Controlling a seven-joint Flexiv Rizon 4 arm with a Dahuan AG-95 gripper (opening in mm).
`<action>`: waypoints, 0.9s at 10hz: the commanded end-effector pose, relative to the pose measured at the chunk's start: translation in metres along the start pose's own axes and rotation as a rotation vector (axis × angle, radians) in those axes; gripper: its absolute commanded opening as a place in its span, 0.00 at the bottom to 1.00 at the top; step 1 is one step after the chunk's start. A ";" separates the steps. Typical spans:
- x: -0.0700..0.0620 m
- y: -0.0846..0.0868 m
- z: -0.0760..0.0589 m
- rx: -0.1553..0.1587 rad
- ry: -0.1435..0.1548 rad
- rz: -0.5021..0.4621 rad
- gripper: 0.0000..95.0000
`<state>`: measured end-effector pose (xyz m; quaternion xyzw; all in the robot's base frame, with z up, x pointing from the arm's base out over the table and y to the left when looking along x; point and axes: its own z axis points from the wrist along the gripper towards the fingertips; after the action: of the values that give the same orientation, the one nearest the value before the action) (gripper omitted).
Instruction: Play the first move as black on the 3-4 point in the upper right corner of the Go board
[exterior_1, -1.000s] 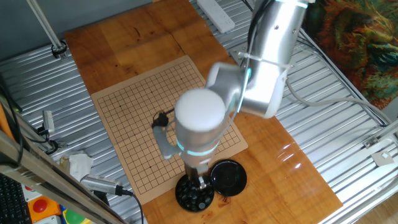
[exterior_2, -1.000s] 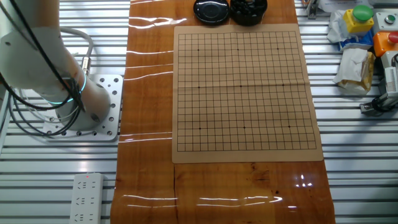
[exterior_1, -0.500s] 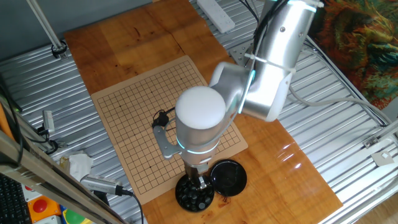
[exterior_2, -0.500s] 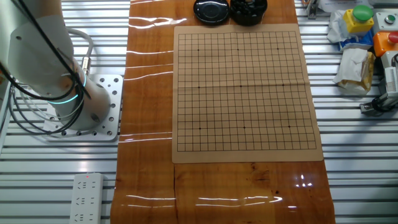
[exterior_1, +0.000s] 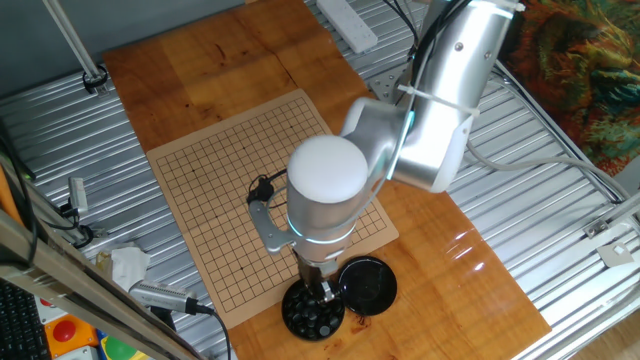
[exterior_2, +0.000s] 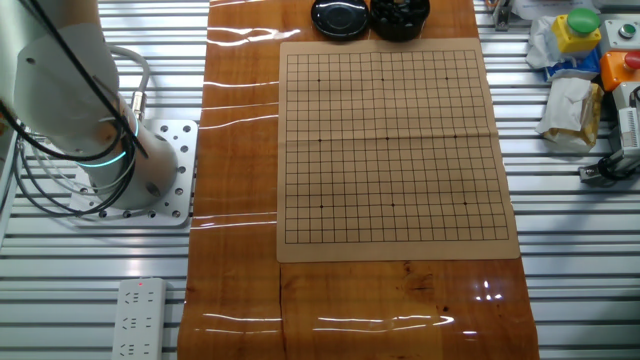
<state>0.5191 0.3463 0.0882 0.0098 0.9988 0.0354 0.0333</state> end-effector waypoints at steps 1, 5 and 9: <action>0.002 -0.001 0.002 0.000 -0.003 -0.003 0.00; 0.002 -0.001 0.011 -0.002 -0.007 0.002 0.00; 0.001 0.000 0.023 -0.003 -0.011 0.003 0.00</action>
<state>0.5203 0.3488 0.0641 0.0128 0.9985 0.0381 0.0382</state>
